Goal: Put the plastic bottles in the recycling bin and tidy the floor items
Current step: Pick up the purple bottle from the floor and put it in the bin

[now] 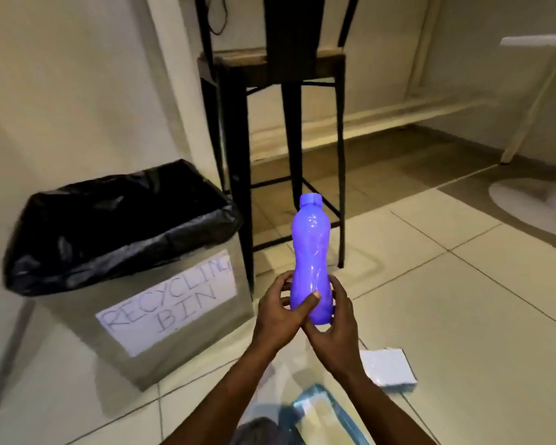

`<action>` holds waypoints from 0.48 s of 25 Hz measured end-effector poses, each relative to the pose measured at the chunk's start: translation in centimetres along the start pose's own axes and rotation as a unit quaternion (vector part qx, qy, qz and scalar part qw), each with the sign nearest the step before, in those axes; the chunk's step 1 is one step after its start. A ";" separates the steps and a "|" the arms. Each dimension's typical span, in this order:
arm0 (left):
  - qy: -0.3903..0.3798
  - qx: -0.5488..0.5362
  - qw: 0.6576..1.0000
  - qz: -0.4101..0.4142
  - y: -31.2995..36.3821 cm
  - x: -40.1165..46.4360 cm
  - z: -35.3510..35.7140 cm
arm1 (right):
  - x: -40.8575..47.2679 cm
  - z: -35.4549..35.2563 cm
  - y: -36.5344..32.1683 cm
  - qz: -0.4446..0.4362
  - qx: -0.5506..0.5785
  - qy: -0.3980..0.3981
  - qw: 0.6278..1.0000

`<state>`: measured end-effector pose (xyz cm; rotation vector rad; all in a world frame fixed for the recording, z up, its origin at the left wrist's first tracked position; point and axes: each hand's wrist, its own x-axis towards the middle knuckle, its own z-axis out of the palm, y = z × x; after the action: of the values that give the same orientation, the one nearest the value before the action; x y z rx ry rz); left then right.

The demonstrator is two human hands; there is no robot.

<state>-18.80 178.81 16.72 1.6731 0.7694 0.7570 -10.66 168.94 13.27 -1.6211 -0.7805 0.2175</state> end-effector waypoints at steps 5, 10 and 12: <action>0.157 0.114 0.977 0.091 7.1 -0.1 -11.7 | 2.7 7.5 -9.4 -0.126 0.057 -0.089 0.986; 0.258 0.168 0.947 0.097 13.4 3.0 -19.3 | 7.8 12.5 -18.0 -0.186 0.084 -0.123 0.971; 0.286 0.242 0.927 0.026 14.6 5.6 -21.4 | 10.9 14.0 -19.6 -0.174 0.051 -0.156 0.971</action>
<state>-31.12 192.47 35.85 1.9298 1.4149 1.1882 -17.21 186.91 31.53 -1.3413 -1.2596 0.2576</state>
